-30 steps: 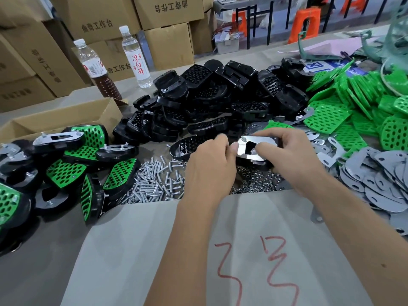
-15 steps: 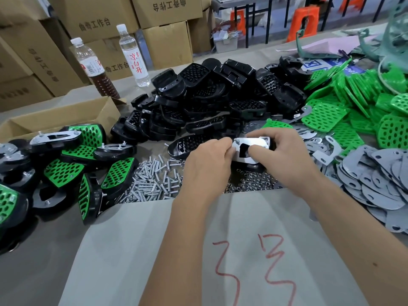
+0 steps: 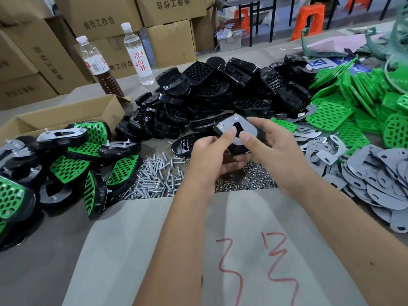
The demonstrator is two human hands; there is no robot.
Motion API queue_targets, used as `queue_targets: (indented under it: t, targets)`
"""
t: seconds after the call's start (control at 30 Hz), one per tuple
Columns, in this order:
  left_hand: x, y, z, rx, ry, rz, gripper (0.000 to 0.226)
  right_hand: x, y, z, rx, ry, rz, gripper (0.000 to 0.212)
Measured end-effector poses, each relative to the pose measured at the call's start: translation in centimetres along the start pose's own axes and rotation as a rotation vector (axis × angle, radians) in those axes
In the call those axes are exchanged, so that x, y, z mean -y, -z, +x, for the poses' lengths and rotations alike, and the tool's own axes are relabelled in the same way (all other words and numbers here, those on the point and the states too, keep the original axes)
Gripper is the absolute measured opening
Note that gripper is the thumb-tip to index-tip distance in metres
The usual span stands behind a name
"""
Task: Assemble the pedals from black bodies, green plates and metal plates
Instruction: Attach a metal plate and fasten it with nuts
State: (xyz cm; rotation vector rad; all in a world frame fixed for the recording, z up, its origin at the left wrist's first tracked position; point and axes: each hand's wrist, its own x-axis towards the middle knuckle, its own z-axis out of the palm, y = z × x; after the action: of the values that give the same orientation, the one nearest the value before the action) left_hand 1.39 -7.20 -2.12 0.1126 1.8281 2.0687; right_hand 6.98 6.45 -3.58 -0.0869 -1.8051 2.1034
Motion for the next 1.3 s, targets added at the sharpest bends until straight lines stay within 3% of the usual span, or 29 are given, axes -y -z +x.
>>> queue_targets:
  t: [0.07, 0.13, 0.2, 0.37, 0.6, 0.8, 0.9, 1.3]
  targets:
    - [-0.1, 0.2, -0.1, 0.002, 0.018, -0.104, 0.021, -0.1, -0.1, -0.1, 0.048, -0.003, -0.062, 0.029]
    - [-0.1, 0.4, -0.1, -0.092, 0.003, -0.155, 0.013, -0.2, 0.1, -0.1, 0.007, 0.082, -0.412, 0.037]
    - [-0.1, 0.7, 0.1, -0.199, -0.032, -0.181, 0.017, -0.2, 0.4, -0.1, -0.014, 0.216, -0.722, 0.031]
    - [-0.3, 1.7, 0.5, -0.313, -0.102, -0.243, 0.030, 0.0, 0.7, -0.2, 0.412, 0.282, -1.083, 0.012]
    - [-0.4, 1.8, 0.3, -0.186, 0.002, -0.272, 0.026, 0.1, 0.5, -0.1, 0.442, 0.285, -1.047, 0.009]
    - [-0.3, 1.5, 0.2, -0.097, 0.018, -0.244, 0.029, -0.2, 0.9, 0.0, 0.018, 0.344, -0.754, 0.013]
    - [0.0, 1.2, 0.1, -0.095, 0.028, -0.200, 0.030, -0.4, 0.9, 0.1, -0.091, 0.371, -0.704, 0.012]
    - [0.3, 0.7, -0.2, -0.059, 0.005, -0.158, 0.034, -0.1, 0.9, -0.1, 0.048, 0.455, -0.898, 0.008]
